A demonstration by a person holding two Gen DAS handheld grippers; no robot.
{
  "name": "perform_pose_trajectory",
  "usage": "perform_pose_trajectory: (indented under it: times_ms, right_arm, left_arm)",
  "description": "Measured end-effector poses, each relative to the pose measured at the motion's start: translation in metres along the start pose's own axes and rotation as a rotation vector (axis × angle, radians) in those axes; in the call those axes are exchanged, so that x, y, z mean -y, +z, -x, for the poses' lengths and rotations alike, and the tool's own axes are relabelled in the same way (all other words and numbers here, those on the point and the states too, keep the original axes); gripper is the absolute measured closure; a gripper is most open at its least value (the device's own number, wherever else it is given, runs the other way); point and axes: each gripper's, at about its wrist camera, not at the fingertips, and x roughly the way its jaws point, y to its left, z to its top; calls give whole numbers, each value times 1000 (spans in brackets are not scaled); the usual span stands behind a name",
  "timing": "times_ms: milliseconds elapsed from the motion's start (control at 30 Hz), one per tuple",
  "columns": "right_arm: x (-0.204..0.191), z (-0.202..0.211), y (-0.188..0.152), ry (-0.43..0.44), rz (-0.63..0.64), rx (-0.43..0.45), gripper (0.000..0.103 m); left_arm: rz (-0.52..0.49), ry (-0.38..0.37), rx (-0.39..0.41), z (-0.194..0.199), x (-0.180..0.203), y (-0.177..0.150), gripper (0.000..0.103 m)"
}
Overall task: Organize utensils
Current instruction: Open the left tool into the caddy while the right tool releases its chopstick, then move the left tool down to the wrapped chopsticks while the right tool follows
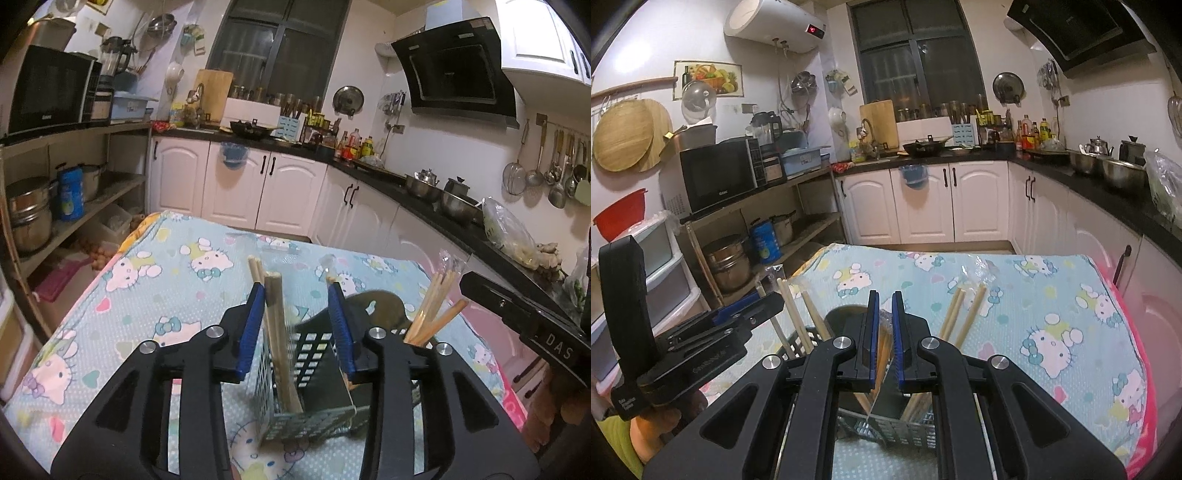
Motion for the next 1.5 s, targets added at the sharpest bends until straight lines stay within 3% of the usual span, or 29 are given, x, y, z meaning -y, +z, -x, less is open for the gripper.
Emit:
perform_pose_trajectory:
  times_ms: [533, 1000, 1133, 1300, 1500]
  right_arm:
    - [4, 15, -10, -1, -21, -42, 80]
    - [8, 37, -35, -13, -32, -71, 73]
    - [8, 45, -44, -13, -34, -74, 63]
    - [7, 54, -53, -16, -36, -80, 58]
    - [3, 64, -62, -19, -30, -83, 51]
  left_arm:
    - [22, 10, -52, 19, -7, -7, 53]
    - [38, -5, -92, 41, -7, -27, 31]
    - [46, -9, -94, 48, -6, -32, 26]
    - [51, -18, -96, 55, -6, -37, 16]
    - [53, -10, -102, 59, -10, -43, 12]
